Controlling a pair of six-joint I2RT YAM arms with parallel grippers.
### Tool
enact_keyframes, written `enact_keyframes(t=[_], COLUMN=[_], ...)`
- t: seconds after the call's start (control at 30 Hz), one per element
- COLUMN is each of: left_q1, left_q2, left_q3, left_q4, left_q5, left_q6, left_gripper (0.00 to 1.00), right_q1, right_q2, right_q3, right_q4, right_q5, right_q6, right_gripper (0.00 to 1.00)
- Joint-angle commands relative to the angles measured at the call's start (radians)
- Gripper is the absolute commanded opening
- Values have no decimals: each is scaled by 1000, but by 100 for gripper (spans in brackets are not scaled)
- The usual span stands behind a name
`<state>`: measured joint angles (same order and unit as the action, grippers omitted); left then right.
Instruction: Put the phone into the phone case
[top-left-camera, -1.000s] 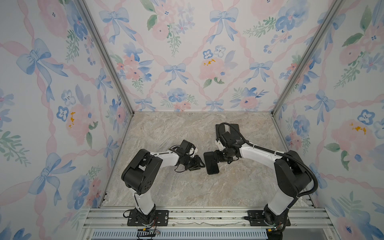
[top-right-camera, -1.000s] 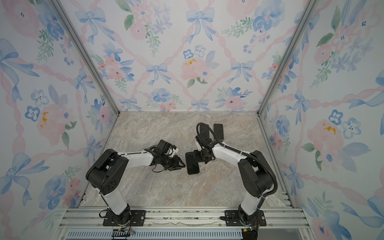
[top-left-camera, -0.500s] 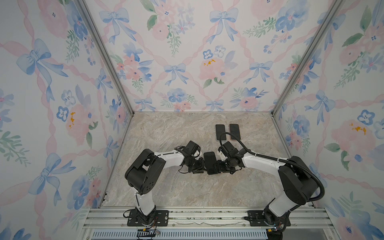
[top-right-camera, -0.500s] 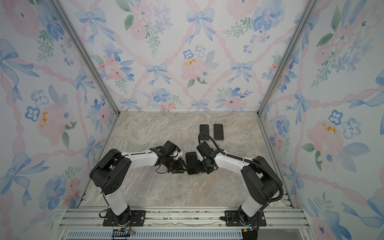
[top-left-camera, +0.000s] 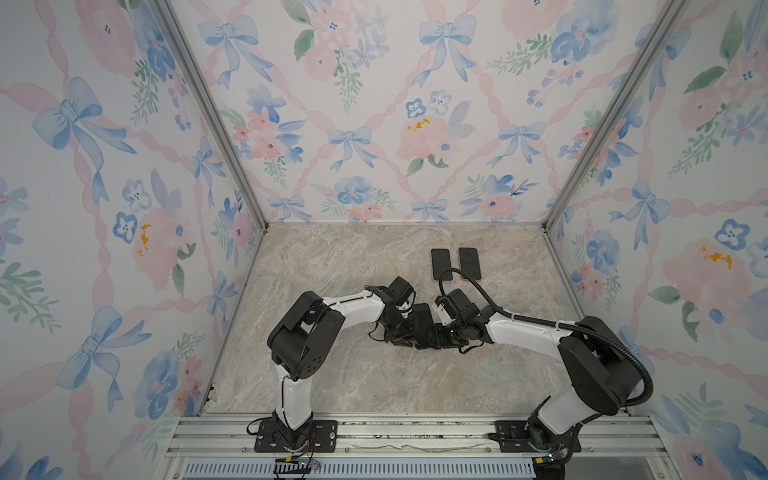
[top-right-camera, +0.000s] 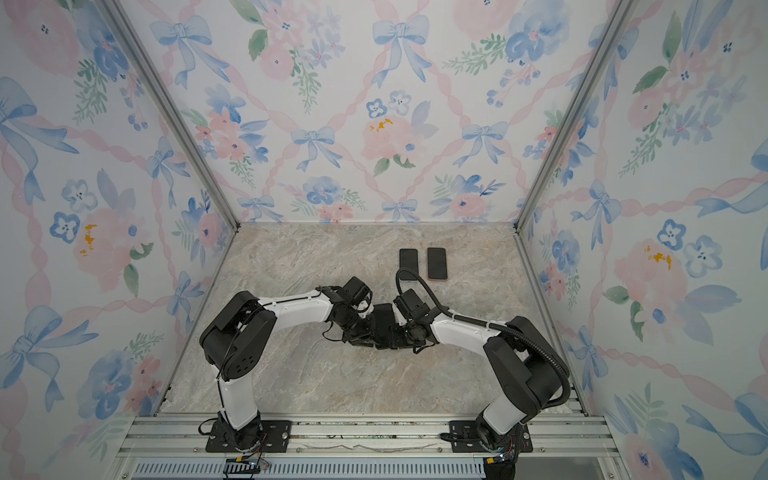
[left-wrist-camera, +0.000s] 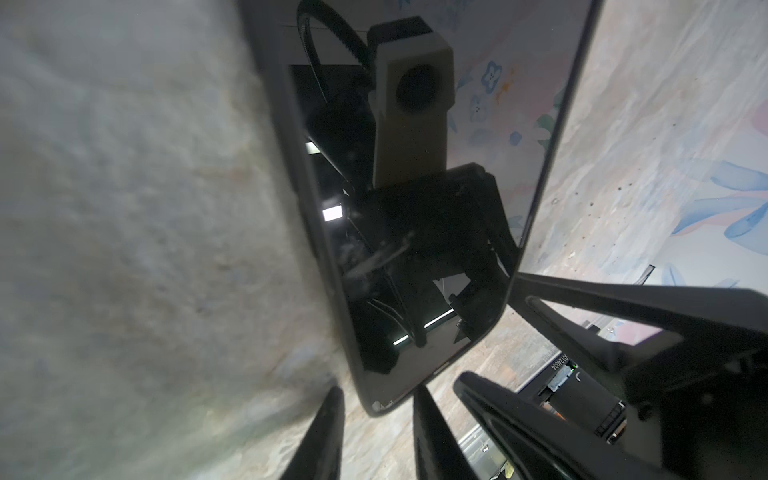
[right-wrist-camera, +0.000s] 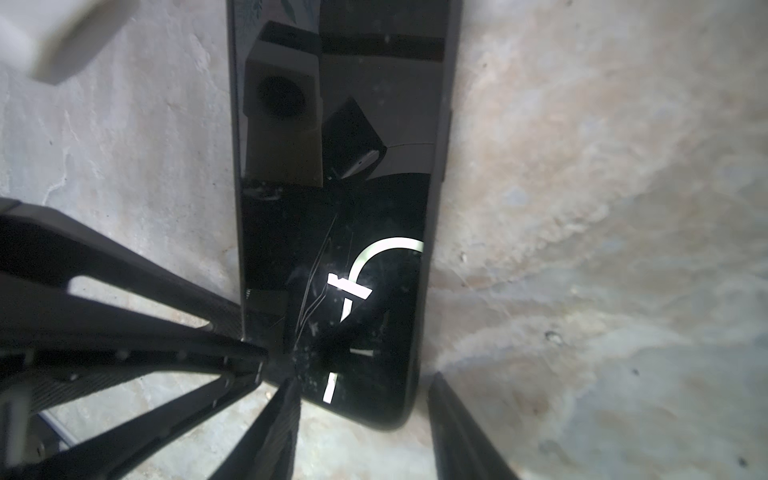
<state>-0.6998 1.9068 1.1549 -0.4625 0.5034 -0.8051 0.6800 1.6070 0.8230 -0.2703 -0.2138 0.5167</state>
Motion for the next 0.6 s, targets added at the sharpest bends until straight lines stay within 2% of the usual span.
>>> enact_keyframes(t=[0.0,0.57], left_q1=[-9,-21], left_q2=[58,86], left_q3=[-11,12], left_q4=[-113,-142], left_q5=[-77,-112], left_q6=[7,25], left_gripper=[29,10], right_q1=[13,93], right_q2=[28,118], right_q3=[-40,-4], right_q4=[11,3], right_q5=[-7,48], right_q6=[16,62], right_gripper=[45,16])
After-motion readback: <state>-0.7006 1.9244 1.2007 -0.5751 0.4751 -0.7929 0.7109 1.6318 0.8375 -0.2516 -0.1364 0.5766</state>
